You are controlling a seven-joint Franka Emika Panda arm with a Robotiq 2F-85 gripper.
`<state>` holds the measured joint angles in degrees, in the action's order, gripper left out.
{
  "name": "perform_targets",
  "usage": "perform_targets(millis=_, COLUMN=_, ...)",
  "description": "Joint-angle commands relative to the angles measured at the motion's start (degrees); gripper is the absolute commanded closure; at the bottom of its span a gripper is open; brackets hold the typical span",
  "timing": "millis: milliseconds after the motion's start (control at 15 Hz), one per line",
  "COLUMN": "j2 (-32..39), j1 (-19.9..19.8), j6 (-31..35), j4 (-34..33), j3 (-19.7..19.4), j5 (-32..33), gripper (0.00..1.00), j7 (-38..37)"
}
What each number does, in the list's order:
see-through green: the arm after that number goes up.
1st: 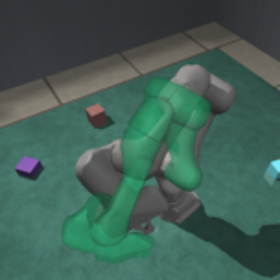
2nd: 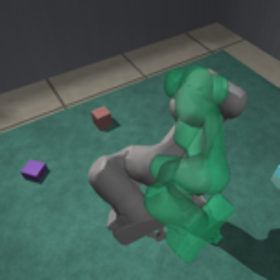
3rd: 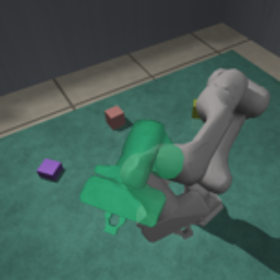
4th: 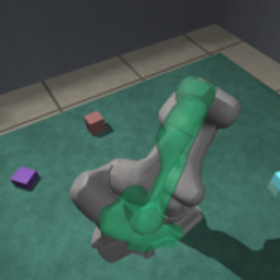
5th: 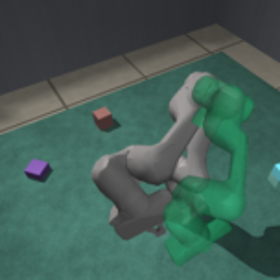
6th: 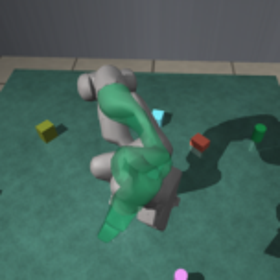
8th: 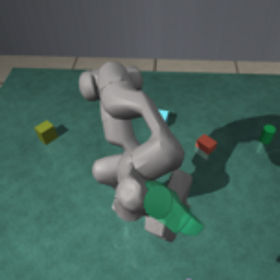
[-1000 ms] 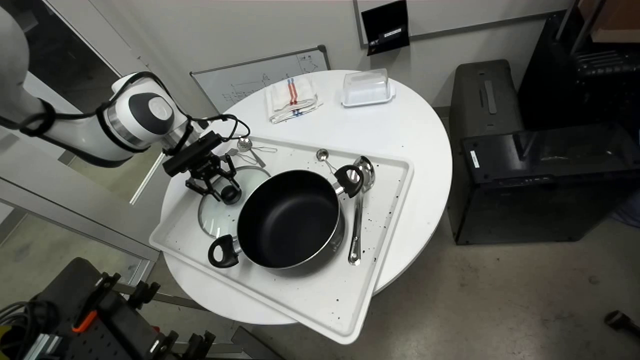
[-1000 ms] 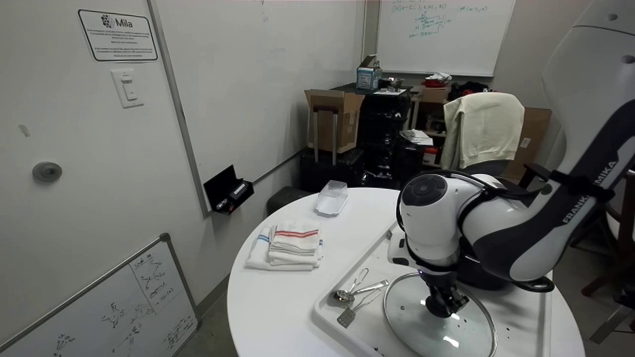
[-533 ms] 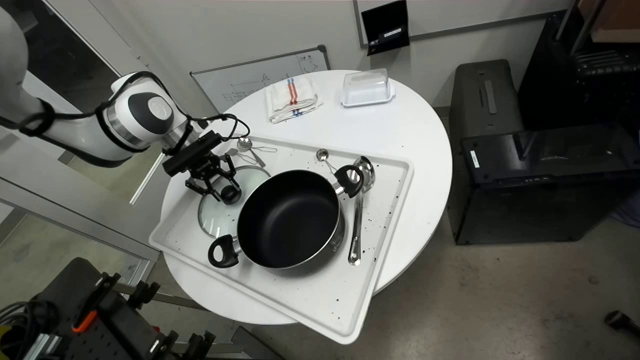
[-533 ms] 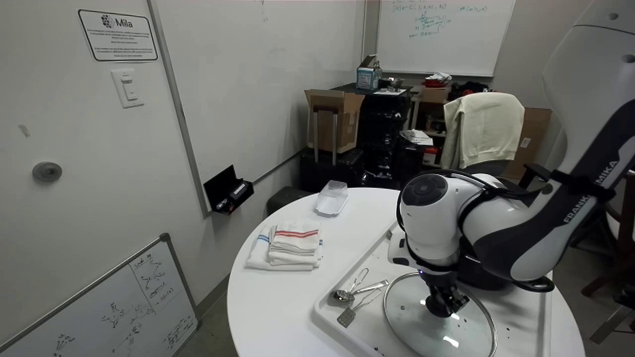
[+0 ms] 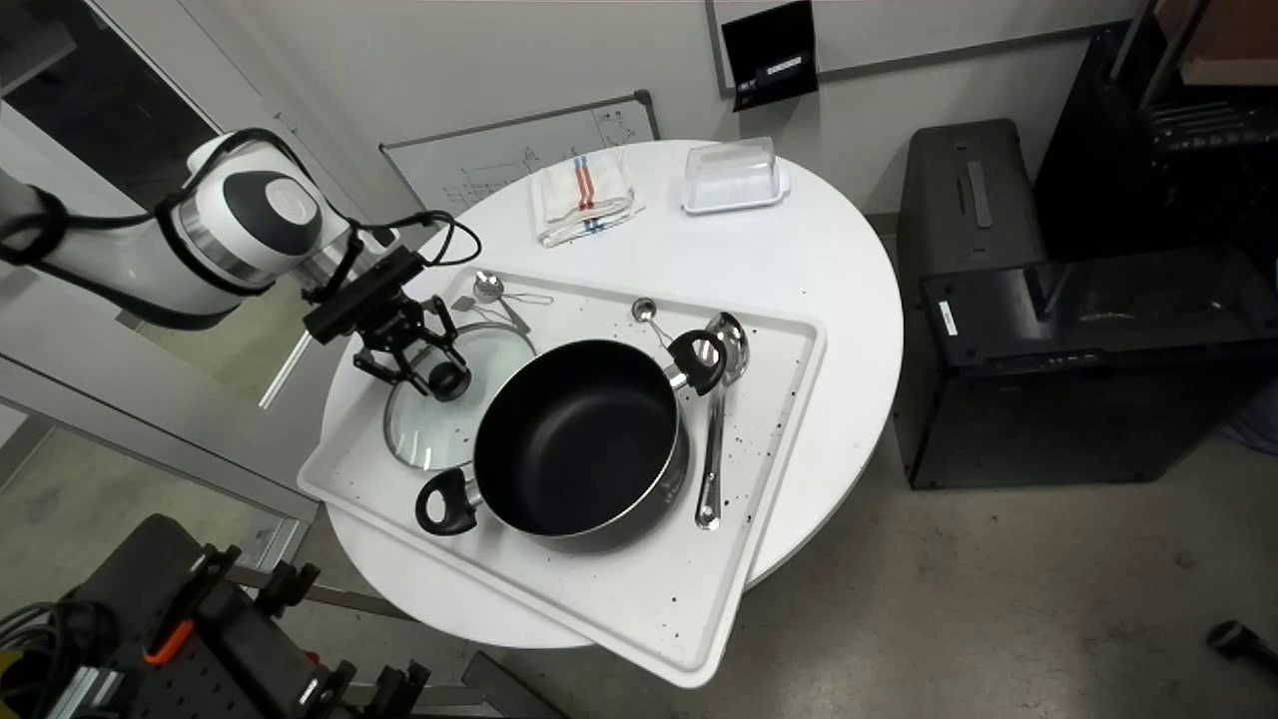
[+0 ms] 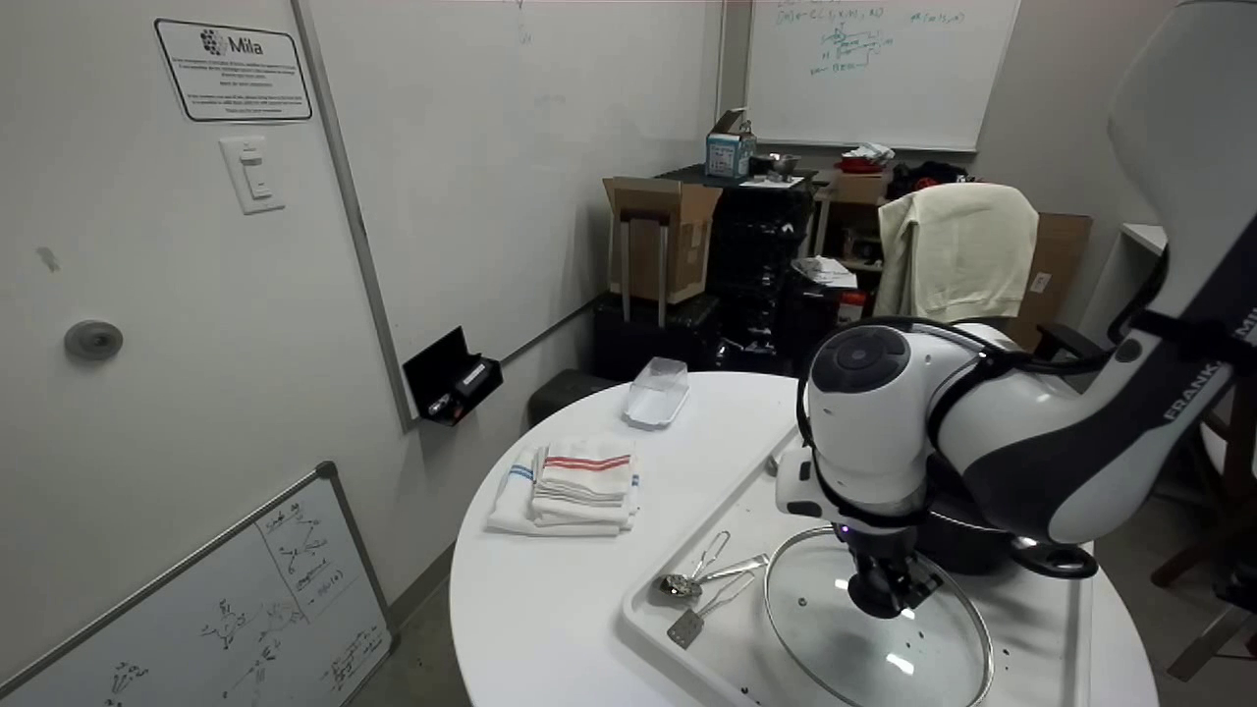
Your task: Put the lid on the pot
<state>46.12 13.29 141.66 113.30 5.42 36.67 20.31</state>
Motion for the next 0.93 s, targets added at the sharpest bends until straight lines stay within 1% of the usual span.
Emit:
perform_targets(millis=0, j2=-7.10, j1=0.16, j6=-0.19, j4=5.72, j3=0.77, j5=1.33, gripper=0.75, j7=0.46)
perform_targets(millis=600, j2=-18.45, j1=-1.05, j6=-1.60, j4=13.66, j3=3.42, j5=-0.54, gripper=0.75, j7=1.50)
perform_targets(millis=867, j2=-21.78, j1=-2.28, j6=-2.52, j4=15.88, j3=3.15, j5=-1.69, gripper=0.75, j7=1.53)
